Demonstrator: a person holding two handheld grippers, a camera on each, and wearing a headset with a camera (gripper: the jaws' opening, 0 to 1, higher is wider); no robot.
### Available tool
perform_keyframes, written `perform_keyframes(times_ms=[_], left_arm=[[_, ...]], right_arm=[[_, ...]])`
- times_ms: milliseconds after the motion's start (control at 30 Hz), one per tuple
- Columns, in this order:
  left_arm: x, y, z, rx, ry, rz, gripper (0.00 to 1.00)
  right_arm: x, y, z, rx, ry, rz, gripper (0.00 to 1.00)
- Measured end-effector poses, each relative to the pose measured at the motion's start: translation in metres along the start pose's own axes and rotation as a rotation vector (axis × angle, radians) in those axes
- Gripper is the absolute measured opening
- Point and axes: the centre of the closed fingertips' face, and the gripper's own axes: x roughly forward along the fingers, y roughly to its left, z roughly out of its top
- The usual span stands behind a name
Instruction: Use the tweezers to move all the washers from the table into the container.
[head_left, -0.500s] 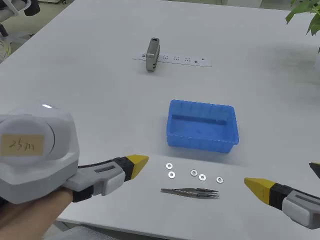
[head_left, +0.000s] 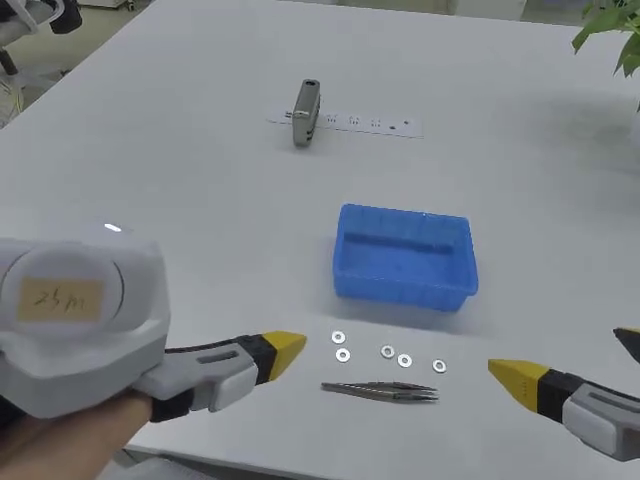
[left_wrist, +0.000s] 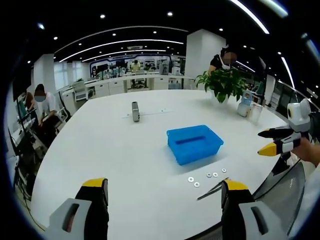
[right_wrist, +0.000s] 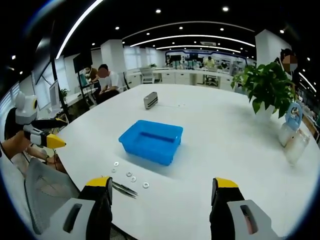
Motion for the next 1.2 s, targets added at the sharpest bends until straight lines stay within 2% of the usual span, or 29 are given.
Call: perform_keyframes(times_ms=[167,300,467,600,1033,1167,1200], left_arm=[[0.001,-0.001,0.002,0.005,-0.004,-0.008,0.96],[0.003,-0.007,0.001,0.009,0.002,-0.040,0.97],[0.006,-0.012,-0.002,0.052,0.018,-0.049,0.96],[0.008,-0.016,-0.004,0.069,0.030,-0.077,0.95],[0.021,-0.029,-0.012,0.148,0.082,-0.136,0.89],[0.025,-0.031,-0.014,0.150,0.092,-0.155,0.85],[0.027,-0.034,-0.016,0.149,0.098,-0.174,0.83]], right_arm=[[0.001,0.000,-0.002,0.002,0.004,0.000,0.81],[0.003,0.003,-0.003,0.004,0.004,0.011,0.81],[0.005,0.005,-0.003,0.011,-0.002,0.027,0.83],[0.007,0.005,-0.003,0.008,0.004,0.031,0.82],[0.014,0.009,-0.004,0.009,0.008,0.047,0.82],[0.016,0.008,-0.010,0.002,0.025,0.048,0.81],[0.016,0.009,-0.011,0.009,0.028,0.051,0.81]])
